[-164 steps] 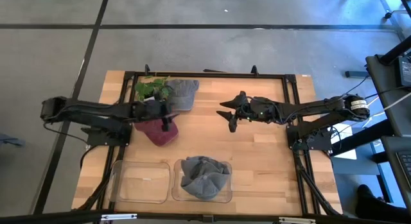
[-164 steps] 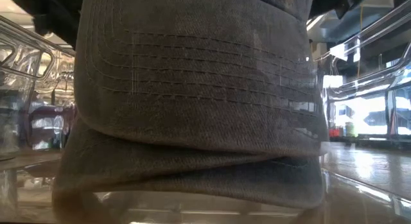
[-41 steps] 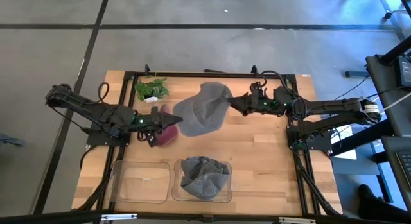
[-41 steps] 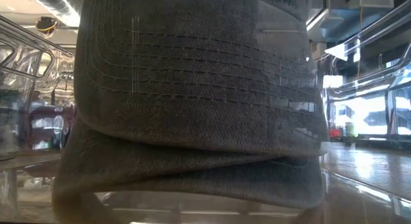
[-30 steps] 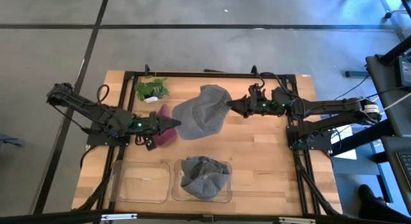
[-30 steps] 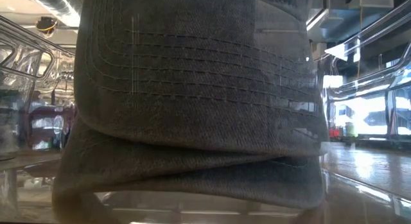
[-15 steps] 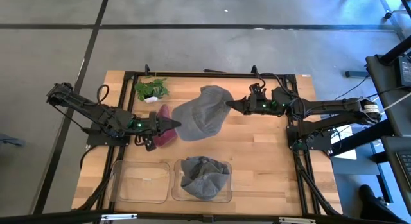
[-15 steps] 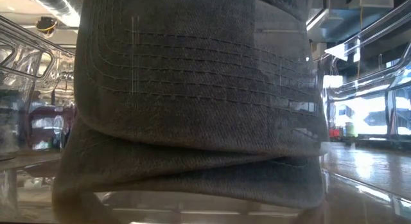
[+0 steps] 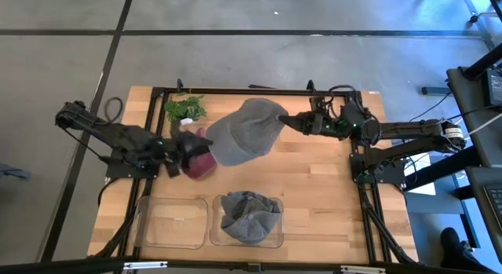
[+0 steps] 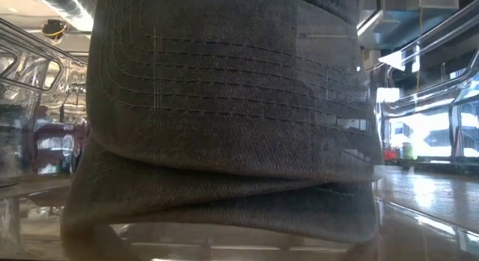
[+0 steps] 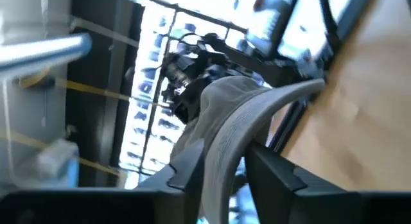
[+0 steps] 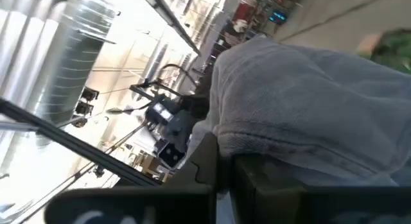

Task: Pick & Place hat
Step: Put the grey cap into the right transparent bin

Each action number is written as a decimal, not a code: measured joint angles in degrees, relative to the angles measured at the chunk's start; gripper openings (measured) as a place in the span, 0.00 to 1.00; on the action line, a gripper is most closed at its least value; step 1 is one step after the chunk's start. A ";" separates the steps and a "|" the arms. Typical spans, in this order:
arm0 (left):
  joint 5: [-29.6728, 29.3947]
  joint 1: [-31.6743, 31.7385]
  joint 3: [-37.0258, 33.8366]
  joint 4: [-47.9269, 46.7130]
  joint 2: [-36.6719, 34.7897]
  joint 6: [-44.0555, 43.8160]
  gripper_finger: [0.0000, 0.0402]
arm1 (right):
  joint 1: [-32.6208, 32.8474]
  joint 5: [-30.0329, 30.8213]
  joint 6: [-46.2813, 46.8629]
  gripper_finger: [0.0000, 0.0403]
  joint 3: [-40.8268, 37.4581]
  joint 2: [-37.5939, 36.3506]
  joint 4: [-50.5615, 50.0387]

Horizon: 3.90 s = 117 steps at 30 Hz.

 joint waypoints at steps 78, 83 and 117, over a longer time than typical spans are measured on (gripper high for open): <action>13.70 11.28 -0.02 -28.52 -3.61 -99.08 0.37 | 43.10 18.08 -44.43 0.04 76.95 52.01 -89.03; 13.69 11.28 -0.02 -28.74 -3.61 -99.08 0.38 | 40.78 13.61 -39.55 0.04 73.06 52.00 -85.78; 12.15 11.26 -0.02 -38.27 -3.41 -103.70 0.38 | 36.33 23.75 -36.59 0.53 61.57 51.41 -85.64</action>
